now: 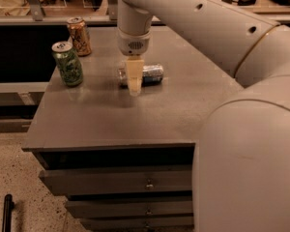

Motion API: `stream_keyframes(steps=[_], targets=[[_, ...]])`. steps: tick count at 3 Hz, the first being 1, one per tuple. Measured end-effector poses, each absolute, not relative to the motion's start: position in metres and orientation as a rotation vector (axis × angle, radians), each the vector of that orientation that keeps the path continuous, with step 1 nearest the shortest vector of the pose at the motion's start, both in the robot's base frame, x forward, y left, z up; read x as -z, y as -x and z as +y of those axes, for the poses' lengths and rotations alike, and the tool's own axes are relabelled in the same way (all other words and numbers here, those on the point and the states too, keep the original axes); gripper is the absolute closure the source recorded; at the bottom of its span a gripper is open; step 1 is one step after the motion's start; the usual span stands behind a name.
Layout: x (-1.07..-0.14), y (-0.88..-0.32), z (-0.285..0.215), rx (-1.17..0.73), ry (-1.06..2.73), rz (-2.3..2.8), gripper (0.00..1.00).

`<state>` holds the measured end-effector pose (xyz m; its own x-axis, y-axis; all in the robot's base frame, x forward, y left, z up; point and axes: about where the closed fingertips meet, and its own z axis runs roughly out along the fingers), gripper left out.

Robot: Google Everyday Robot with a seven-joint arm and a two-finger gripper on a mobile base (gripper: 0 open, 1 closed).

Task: Knock redbull can over

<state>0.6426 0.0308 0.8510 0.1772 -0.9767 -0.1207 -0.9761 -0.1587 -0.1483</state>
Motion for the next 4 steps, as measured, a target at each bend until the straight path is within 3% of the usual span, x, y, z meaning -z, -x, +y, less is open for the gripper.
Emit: stream_keyframes(steps=[2, 3, 4], targets=[[-0.87, -0.644, -0.003, -0.061, 2.192, 1.833, 0.0], [-0.89, -0.631, -0.064, -0.044, 2.056, 1.788, 0.0], [-0.89, -0.631, -0.064, -0.044, 2.056, 1.788, 0.0]])
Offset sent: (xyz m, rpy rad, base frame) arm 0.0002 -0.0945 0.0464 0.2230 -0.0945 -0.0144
